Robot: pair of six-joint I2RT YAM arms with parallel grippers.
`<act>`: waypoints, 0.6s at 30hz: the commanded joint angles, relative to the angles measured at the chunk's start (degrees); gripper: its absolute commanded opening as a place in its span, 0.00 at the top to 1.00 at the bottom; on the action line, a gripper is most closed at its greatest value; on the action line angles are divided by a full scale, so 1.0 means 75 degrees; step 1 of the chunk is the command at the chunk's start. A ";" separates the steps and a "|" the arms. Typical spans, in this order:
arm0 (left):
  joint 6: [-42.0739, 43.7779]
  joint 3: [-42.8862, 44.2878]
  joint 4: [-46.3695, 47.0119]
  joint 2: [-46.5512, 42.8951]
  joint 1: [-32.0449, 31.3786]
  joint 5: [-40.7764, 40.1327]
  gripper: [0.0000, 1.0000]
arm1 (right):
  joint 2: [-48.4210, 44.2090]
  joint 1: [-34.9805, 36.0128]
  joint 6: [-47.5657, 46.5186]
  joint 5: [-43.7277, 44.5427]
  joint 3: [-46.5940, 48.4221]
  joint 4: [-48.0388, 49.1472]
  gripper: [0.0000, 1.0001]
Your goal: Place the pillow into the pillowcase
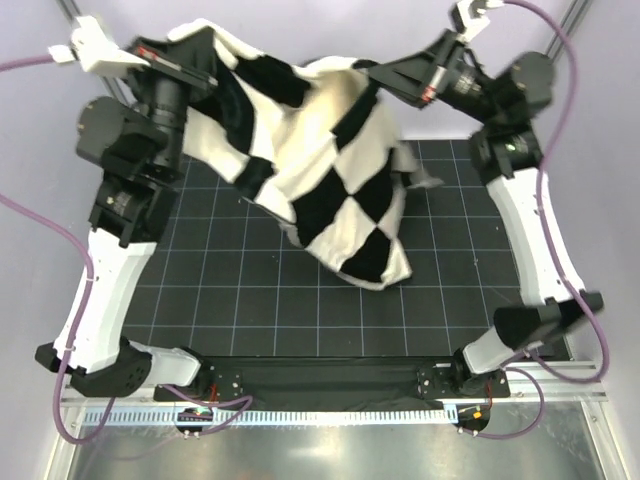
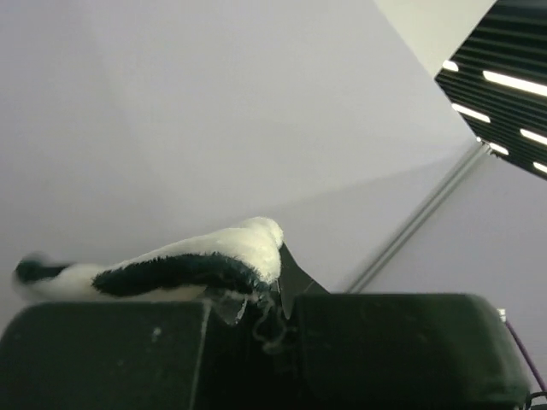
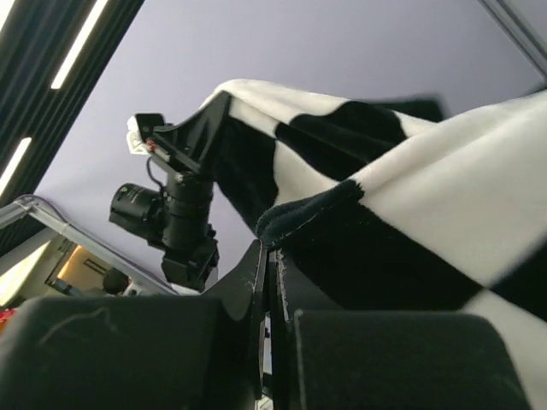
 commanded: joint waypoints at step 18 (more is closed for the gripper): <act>-0.0129 0.0811 0.1935 0.2642 -0.0622 0.3115 1.00 | -0.1783 -0.0835 -0.1369 0.0728 -0.4634 0.0956 0.90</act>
